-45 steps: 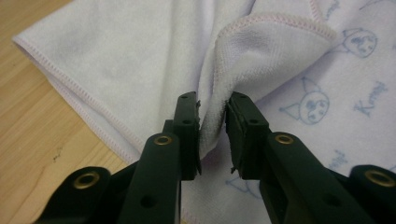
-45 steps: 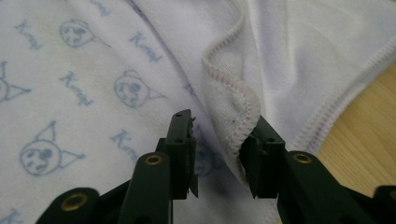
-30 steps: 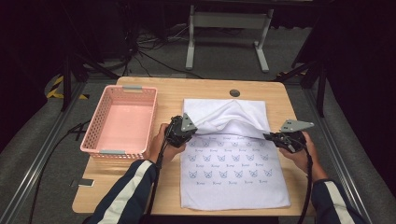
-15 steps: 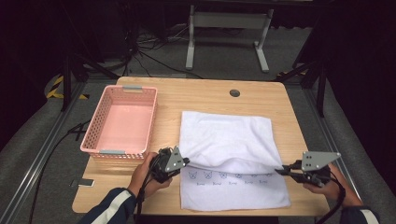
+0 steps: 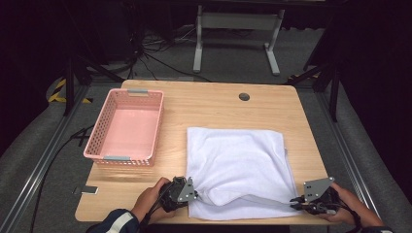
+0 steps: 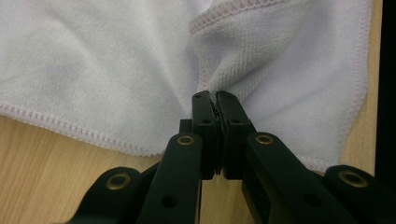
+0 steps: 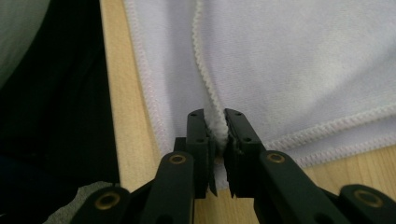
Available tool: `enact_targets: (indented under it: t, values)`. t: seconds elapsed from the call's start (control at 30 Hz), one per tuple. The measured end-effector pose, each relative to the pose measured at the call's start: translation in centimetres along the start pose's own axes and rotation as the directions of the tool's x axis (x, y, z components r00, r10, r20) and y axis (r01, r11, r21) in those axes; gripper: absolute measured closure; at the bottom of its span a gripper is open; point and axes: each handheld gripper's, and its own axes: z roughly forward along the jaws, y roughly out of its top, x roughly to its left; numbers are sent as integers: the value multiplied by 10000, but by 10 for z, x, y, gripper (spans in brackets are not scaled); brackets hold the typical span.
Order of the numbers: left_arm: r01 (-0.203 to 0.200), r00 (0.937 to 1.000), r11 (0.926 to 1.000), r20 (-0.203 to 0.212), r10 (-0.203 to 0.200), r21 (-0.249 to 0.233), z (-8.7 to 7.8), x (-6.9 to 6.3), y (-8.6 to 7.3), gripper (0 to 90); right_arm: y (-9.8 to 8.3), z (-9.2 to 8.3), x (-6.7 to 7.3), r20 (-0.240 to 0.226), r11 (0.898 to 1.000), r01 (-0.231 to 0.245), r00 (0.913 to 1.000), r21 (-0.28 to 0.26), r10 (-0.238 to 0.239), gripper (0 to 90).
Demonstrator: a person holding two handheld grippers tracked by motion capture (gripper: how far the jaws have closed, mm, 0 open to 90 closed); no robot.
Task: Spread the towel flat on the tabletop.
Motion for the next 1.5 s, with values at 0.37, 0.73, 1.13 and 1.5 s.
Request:
enact_targets:
  t: [0.37,0.73,1.13,1.5]
  values:
    - [1023,9837,9946,-1506,-984,181,13,47,4,876,5,11,-29,1693,9894,-1142,9772,-896,1281,842]
    - [2079,9666,9525,-1027,-2349,-2224,-21,55,20,537,9,-31,-26,1609,9445,-1296,9696,-3017,1845,704]
    - [1143,9903,9932,821,-1122,-212,25,56,44,564,25,14,-29,1385,9776,-1819,9708,-1060,1957,785]
    - [1172,9913,9928,574,-1185,260,-2,24,-5,628,10,5,-2,589,9869,-1612,9852,-46,1612,726]
